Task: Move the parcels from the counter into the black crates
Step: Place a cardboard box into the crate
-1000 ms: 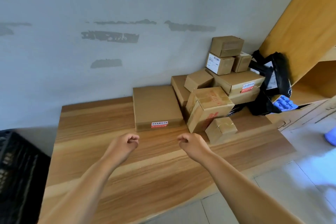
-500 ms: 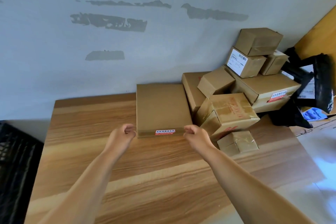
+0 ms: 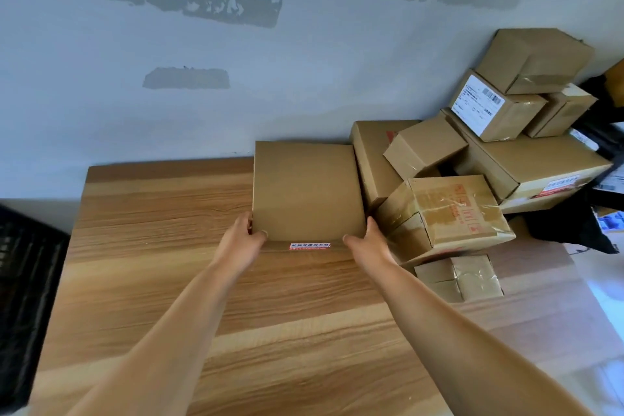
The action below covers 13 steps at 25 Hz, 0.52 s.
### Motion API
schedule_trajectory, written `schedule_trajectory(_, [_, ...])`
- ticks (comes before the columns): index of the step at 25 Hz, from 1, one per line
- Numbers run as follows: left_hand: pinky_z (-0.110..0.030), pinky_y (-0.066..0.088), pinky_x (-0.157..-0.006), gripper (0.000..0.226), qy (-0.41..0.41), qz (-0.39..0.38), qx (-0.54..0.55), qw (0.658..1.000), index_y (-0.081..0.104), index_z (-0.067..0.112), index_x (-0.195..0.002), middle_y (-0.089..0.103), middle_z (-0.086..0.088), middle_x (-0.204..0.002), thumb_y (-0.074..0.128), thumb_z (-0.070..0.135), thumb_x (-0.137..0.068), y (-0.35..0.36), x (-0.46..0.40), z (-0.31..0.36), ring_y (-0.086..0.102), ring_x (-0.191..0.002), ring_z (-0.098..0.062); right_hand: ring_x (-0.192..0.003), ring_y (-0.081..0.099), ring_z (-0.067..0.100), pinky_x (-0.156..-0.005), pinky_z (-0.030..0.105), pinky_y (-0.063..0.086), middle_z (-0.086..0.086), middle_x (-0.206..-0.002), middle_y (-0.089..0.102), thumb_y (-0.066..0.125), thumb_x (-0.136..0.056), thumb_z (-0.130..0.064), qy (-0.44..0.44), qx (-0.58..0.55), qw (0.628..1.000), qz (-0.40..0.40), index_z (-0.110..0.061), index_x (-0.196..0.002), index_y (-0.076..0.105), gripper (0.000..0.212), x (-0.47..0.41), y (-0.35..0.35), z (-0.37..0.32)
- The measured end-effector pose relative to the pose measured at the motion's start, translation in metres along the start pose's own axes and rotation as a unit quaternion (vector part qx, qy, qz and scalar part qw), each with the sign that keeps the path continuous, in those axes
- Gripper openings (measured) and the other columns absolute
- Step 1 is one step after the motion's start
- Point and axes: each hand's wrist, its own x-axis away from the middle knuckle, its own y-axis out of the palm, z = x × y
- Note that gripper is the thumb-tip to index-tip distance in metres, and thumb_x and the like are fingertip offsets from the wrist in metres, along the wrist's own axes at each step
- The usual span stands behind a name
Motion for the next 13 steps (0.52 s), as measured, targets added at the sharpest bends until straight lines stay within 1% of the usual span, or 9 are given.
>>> schedule_trajectory(1, [-0.033,0.044,-0.079,0.040,-0.007,0.000,0.001,1.000,0.053,0.013,-0.124,0.063,-0.005,-0.111,0.057,0.018,-0.084,0.000,0.000,0.001,0.059,-0.095,-0.024,-0.140,0.030,0.028,-0.111,0.034,0.028,0.010,-0.155,0.025,0.056,-0.094,-0.022,0.011,-0.002,1.000,0.003,-0.011,-0.153,0.013,0.074,-0.004,0.000,-0.002])
schedule_trajectory(3, [-0.038,0.046,-0.088,0.050,-0.022,0.014,-0.008,1.000,0.055,0.012,-0.123,0.060,-0.009,-0.116,0.058,0.029,-0.075,0.001,-0.002,-0.001,0.056,-0.106,-0.029,-0.137,0.032,0.032,-0.111,0.037,0.029,0.014,-0.151,0.026,0.056,-0.094,-0.026,0.025,0.032,0.999,-0.005,-0.006,-0.149,0.022,0.068,-0.010,0.000,-0.004])
schedule_trajectory(4, [-0.038,0.045,-0.092,0.052,-0.037,0.025,-0.009,0.999,0.054,0.011,-0.123,0.056,-0.011,-0.118,0.058,0.031,-0.076,0.001,-0.002,-0.003,0.053,-0.110,-0.031,-0.133,0.036,0.033,-0.110,0.037,0.032,0.016,-0.148,0.028,0.055,-0.094,-0.029,0.028,0.053,0.998,-0.011,-0.005,-0.147,0.029,0.063,-0.011,0.001,-0.004])
schedule_trajectory(5, [-0.036,0.043,-0.093,0.047,-0.056,0.035,-0.015,0.998,0.054,0.009,-0.123,0.050,-0.012,-0.119,0.059,0.028,-0.080,0.001,0.002,-0.003,0.050,-0.113,-0.033,-0.129,0.040,0.034,-0.108,0.038,0.035,0.015,-0.145,0.030,0.054,-0.095,-0.031,0.030,0.066,0.997,-0.018,-0.006,-0.145,0.034,0.060,-0.011,0.001,-0.003])
schedule_trajectory(7, [-0.032,0.041,-0.090,0.037,-0.089,0.047,-0.017,0.995,0.055,0.004,-0.120,0.040,-0.012,-0.113,0.058,0.021,-0.088,0.002,0.011,-0.002,0.047,-0.110,-0.034,-0.120,0.046,0.031,-0.105,0.041,0.040,0.013,-0.140,0.036,0.053,-0.095,-0.032,0.033,0.051,0.997,-0.039,-0.011,-0.143,0.037,0.055,-0.010,-0.001,-0.002])
schedule_trajectory(9, [-0.035,0.044,-0.091,0.036,-0.101,0.065,-0.010,0.993,0.057,0.004,-0.121,0.034,-0.009,-0.107,0.058,0.017,-0.088,0.007,0.022,-0.003,0.048,-0.106,-0.035,-0.112,0.048,0.025,-0.101,0.041,0.045,0.008,-0.134,0.043,0.051,-0.097,-0.027,0.044,-0.012,0.997,-0.065,-0.014,-0.141,0.036,0.049,-0.005,-0.006,-0.001])
schedule_trajectory(10, [-0.037,0.045,-0.092,0.037,-0.097,0.076,-0.002,0.992,0.056,0.005,-0.123,0.034,-0.009,-0.106,0.059,0.015,-0.087,0.009,0.027,-0.003,0.048,-0.106,-0.035,-0.112,0.048,0.024,-0.098,0.040,0.048,0.006,-0.132,0.044,0.049,-0.098,-0.025,0.054,-0.039,0.994,-0.081,-0.015,-0.141,0.034,0.047,-0.001,-0.009,-0.003])
schedule_trajectory(11, [-0.038,0.047,-0.089,0.038,-0.094,0.084,0.012,0.992,0.055,0.008,-0.125,0.035,-0.009,-0.107,0.058,0.013,-0.087,0.010,0.035,0.000,0.050,-0.104,-0.036,-0.116,0.048,0.025,-0.096,0.039,0.050,0.005,-0.137,0.042,0.048,-0.099,-0.025,0.058,-0.049,0.993,-0.093,-0.016,-0.143,0.032,0.048,0.004,-0.013,-0.004])
schedule_trajectory(13, [-0.036,0.049,-0.077,0.040,-0.074,0.099,0.058,0.991,0.053,0.013,-0.127,0.044,-0.011,-0.109,0.057,0.010,-0.087,0.009,0.045,0.003,0.052,-0.095,-0.033,-0.125,0.046,0.027,-0.095,0.038,0.051,0.004,-0.146,0.036,0.047,-0.099,-0.026,0.047,-0.052,0.993,-0.100,-0.017,-0.146,0.026,0.052,0.013,-0.022,-0.009])
